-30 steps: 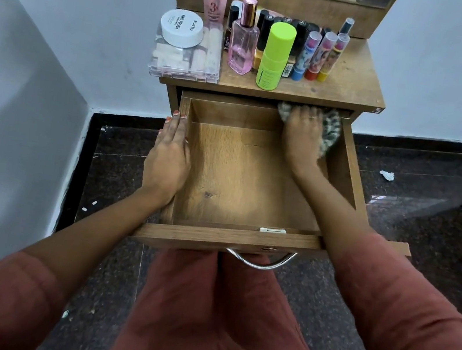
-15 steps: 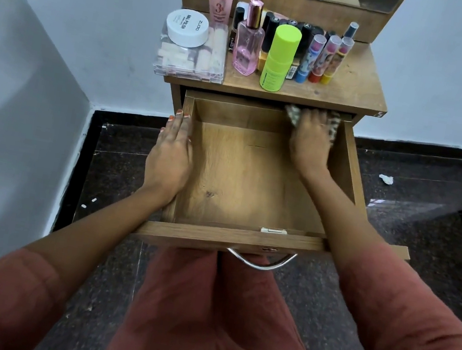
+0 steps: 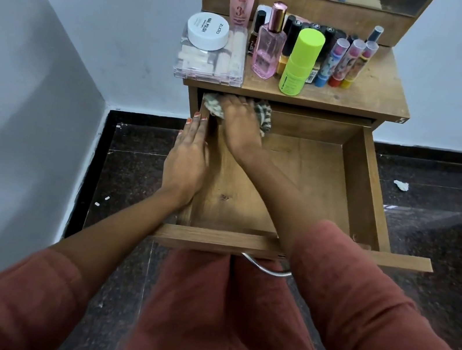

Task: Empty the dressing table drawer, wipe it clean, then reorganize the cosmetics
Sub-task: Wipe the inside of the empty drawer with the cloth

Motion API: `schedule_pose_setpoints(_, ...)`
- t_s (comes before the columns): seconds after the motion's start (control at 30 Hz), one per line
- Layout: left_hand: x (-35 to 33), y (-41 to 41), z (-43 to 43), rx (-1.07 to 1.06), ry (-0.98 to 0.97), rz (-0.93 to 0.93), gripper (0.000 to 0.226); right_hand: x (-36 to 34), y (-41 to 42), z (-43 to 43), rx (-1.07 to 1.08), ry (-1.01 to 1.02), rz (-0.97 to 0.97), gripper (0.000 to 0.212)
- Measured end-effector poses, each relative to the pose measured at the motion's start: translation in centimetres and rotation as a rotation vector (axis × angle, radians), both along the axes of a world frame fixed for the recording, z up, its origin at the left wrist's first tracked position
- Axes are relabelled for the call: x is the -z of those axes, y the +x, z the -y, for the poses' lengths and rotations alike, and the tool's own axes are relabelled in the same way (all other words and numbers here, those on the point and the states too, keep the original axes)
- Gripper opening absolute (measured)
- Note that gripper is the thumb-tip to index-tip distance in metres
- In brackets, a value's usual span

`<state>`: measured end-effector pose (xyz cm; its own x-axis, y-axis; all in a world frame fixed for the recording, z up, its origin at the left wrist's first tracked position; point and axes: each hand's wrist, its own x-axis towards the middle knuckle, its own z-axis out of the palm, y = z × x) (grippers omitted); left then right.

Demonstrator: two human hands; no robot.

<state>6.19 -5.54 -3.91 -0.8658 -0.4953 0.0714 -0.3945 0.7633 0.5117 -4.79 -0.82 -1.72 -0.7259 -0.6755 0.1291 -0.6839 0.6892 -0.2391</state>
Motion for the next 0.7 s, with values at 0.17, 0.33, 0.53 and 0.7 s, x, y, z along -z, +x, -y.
schedule_pose_setpoints(0.17, 0.2, -0.2, 0.1, -0.005, -0.009, 0.011, 0.047, -1.0, -0.6, 0.2, -0.139, 0.029, -0.002, 0.058)
schedule_pose_setpoints(0.33, 0.0, -0.1, -0.1, -0.003, 0.0, 0.014, 0.048, -1.0, -1.7, 0.5, -0.262, 0.099, 0.101, 0.062)
schedule_pose_setpoints(0.53, -0.8, 0.4, 0.3, 0.026, 0.019, 0.018, 0.047, -1.7, -1.3, 0.0, -0.282, 0.117, 0.135, 0.065)
schedule_pose_setpoints(0.7, -1.7, 1.9, 1.8, -0.044, 0.026, -0.048, 0.046, -1.8, 0.2, -1.3, -0.362, 0.114, 0.17, 0.069)
